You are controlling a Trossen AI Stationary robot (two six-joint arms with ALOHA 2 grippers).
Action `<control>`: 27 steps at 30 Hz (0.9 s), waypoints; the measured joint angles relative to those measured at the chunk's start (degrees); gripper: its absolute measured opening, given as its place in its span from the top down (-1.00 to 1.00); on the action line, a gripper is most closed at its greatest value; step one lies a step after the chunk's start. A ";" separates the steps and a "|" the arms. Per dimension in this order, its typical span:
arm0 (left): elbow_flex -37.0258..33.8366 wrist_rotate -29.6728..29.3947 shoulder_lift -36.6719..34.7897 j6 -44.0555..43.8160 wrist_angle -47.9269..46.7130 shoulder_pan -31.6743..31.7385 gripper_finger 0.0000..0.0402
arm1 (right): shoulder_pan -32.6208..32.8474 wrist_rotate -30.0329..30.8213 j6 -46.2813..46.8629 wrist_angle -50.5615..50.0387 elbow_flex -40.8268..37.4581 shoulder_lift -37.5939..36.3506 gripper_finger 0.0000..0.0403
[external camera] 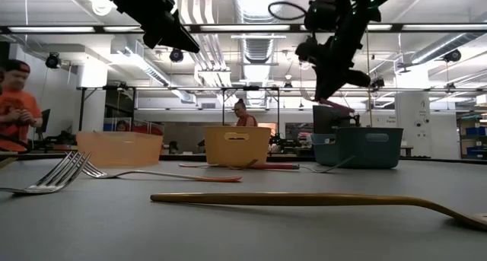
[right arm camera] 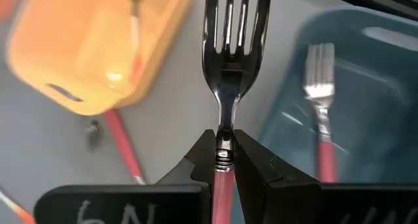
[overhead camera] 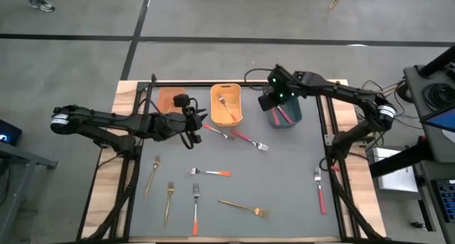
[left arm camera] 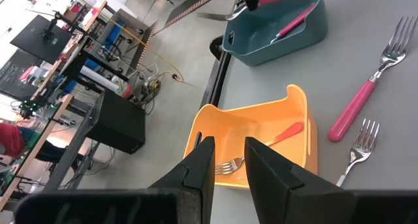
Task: Sort silverware by color (type)
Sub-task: Put the red fork into the blue bin
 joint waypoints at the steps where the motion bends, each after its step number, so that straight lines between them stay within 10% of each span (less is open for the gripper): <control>1: 0.00 0.00 0.00 0.00 0.00 0.01 0.67 | -0.91 0.00 -0.79 -2.31 1.31 0.85 0.88; 14: 0.00 0.00 0.00 0.18 0.00 0.01 0.67 | -7.21 -0.06 -15.21 -29.14 21.32 17.60 0.88; 27: 0.00 0.00 0.00 0.22 -0.01 0.00 0.67 | -8.14 -0.21 -18.93 -36.11 22.97 24.23 0.88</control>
